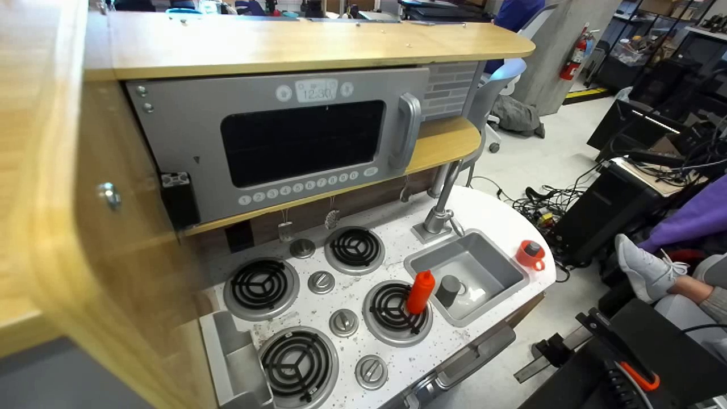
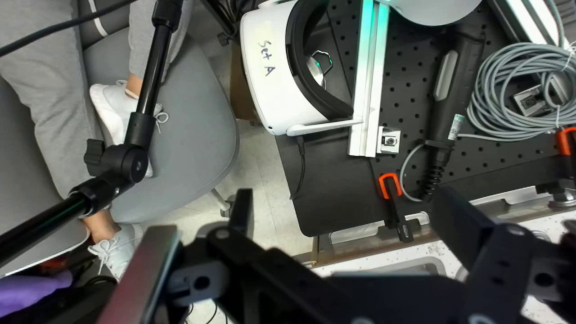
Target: Remove the sauce bottle from the stove and place it on the right side of the countertop
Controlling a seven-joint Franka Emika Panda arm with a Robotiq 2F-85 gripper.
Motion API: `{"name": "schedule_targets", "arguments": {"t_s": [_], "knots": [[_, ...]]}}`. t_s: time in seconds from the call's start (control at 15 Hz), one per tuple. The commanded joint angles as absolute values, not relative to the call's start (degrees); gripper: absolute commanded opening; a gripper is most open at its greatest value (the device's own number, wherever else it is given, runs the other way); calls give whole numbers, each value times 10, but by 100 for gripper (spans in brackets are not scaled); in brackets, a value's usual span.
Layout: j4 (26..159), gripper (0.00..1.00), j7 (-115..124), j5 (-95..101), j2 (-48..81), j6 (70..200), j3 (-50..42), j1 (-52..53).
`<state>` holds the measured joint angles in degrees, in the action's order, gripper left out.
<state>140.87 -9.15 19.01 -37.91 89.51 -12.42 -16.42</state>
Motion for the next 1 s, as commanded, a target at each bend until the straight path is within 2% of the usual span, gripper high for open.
{"name": "schedule_targets", "arguments": {"t_s": [0.0,0.67,0.93], "knots": [[1407,100,-86,195,-380,891,-134,-151],[1407,100,-86,195,-380,891,-134,-151],[1396,100,-55,167,-339,916,-124,-130]]}}
